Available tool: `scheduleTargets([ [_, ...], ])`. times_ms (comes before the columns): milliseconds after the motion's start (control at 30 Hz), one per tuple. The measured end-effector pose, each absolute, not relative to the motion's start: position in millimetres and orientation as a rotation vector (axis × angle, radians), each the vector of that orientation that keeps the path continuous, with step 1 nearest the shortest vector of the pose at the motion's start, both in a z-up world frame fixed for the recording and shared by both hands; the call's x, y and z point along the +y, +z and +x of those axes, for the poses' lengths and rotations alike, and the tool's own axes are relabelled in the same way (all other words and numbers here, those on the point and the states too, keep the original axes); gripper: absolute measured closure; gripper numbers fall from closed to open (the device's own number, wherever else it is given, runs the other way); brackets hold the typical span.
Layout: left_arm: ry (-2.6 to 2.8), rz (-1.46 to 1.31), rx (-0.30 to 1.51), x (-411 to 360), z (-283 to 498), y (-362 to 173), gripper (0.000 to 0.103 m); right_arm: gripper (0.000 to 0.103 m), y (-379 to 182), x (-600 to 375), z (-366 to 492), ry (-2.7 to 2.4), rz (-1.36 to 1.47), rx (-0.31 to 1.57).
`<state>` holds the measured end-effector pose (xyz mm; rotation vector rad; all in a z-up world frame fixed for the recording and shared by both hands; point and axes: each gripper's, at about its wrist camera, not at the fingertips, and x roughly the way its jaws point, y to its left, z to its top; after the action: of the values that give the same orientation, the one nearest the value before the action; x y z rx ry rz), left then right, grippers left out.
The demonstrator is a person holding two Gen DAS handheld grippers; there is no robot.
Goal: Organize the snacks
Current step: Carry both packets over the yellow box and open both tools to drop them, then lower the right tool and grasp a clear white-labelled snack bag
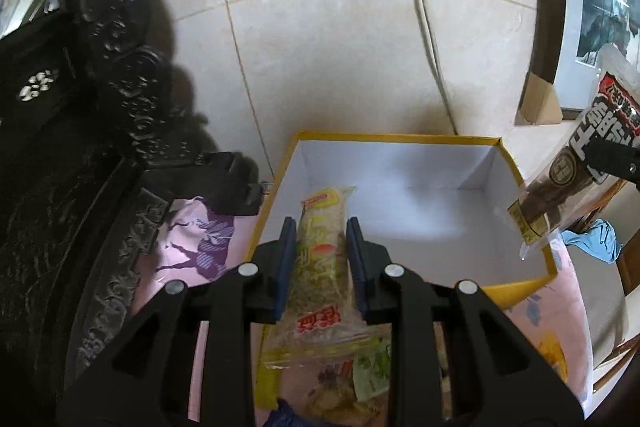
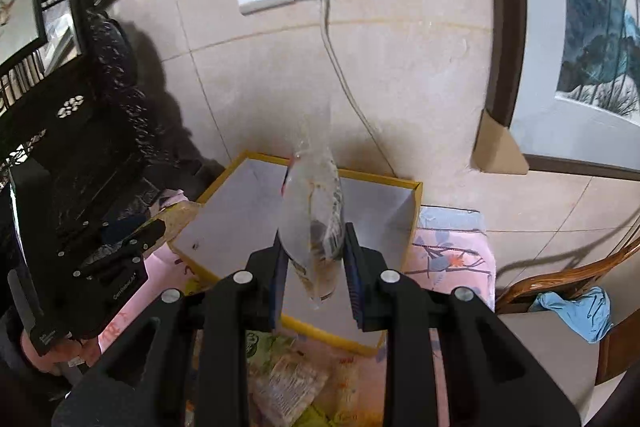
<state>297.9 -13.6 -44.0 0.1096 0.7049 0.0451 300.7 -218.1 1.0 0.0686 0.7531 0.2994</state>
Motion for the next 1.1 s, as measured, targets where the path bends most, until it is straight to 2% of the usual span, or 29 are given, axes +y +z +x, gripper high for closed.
scheduleTargets([
  [267,0.028,0.108,0.751,-22,325,-62,0.077,0.076,-25,-214,331,0.284,0.056,0.808],
  [300,0.034,0.108,0.761,-22,328,-65,0.077,0.074,-29,-214,334,0.278,0.054,0.821],
  [333,0.040,0.109,0.772,-23,331,-67,0.071,0.070,-32,-215,334,0.263,0.053,0.822],
  [367,0.052,0.109,0.783,-23,334,-70,0.029,0.043,-35,-214,335,0.229,0.035,0.817],
  [400,0.065,0.106,0.780,-22,334,-71,0.002,0.019,-35,-215,333,0.212,0.021,0.805],
  [500,0.079,0.135,0.744,-20,324,-72,0.002,0.004,-37,-219,326,0.183,-0.009,0.793],
  [800,0.156,0.204,0.789,13,284,-80,0.002,0.001,-46,-231,271,0.245,-0.023,0.885],
  [967,0.227,0.198,0.832,43,228,-94,0.002,0.001,-100,-203,234,0.388,-0.070,1.014],
  [1100,0.177,0.168,0.919,49,184,-122,0.002,0.001,-155,-174,238,0.509,-0.142,1.032],
])
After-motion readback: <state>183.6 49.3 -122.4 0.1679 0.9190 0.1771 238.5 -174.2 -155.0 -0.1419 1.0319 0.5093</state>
